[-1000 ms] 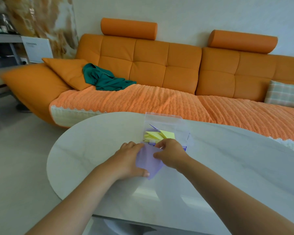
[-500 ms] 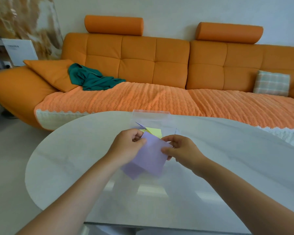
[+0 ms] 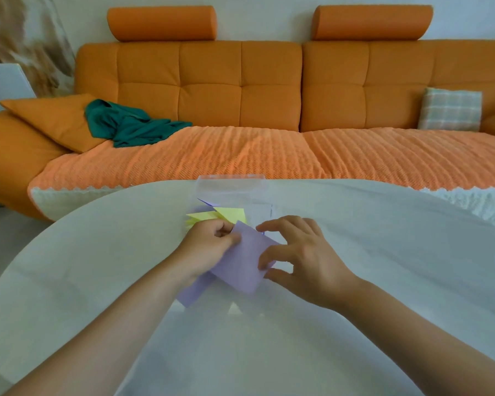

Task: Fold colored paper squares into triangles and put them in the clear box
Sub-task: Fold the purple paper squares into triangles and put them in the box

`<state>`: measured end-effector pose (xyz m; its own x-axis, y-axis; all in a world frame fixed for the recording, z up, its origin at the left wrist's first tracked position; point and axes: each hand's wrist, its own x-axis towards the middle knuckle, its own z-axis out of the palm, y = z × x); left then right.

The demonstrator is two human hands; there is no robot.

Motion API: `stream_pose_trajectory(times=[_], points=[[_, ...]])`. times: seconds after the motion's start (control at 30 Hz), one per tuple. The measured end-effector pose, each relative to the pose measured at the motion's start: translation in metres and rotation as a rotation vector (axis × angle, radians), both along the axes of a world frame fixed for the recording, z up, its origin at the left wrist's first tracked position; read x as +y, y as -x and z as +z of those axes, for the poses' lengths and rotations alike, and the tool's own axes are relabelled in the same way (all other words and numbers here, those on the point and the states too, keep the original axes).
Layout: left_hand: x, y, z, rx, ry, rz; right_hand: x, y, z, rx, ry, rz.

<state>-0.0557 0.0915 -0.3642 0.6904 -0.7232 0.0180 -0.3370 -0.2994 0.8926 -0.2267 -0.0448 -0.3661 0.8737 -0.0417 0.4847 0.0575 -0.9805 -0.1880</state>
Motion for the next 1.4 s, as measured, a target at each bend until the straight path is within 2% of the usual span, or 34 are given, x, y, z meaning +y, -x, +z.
stream_pose_trajectory(times=[0.17, 0.33, 0.47, 0.53, 0.67, 1.07, 1.17, 1.3, 1.4], points=[[-0.007, 0.008, 0.000, -0.015, 0.002, -0.094, -0.004, 0.002, -0.005, 0.026, -0.215, -0.097], [-0.008, 0.016, 0.003, 0.083, -0.036, -0.160, -0.007, -0.003, -0.006, 0.044, -0.785, -0.281], [-0.011, 0.018, 0.002, 0.170, -0.006, -0.140, -0.012, -0.003, -0.005, 0.079, -1.006, -0.384], [-0.014, 0.020, 0.001, 0.247, 0.034, -0.122, -0.012, -0.003, -0.004, 0.085, -1.045, -0.395], [-0.018, 0.022, -0.004, 0.081, 0.054, -0.123, -0.013, -0.003, -0.002, 0.073, -1.118, -0.363], [-0.022, 0.027, -0.011, 0.019, 0.136, -0.159, -0.013, -0.004, -0.005, 0.036, -1.092, -0.336], [-0.023, 0.031, -0.011, -0.061, 0.154, -0.170, -0.012, -0.003, -0.005, 0.032, -1.096, -0.333], [-0.024, 0.032, -0.015, -0.287, 0.130, -0.169, -0.013, -0.003, -0.004, 0.012, -1.113, -0.327], [-0.026, 0.032, -0.020, -0.340, 0.126, -0.131, -0.012, -0.003, -0.005, 0.037, -1.070, -0.324]])
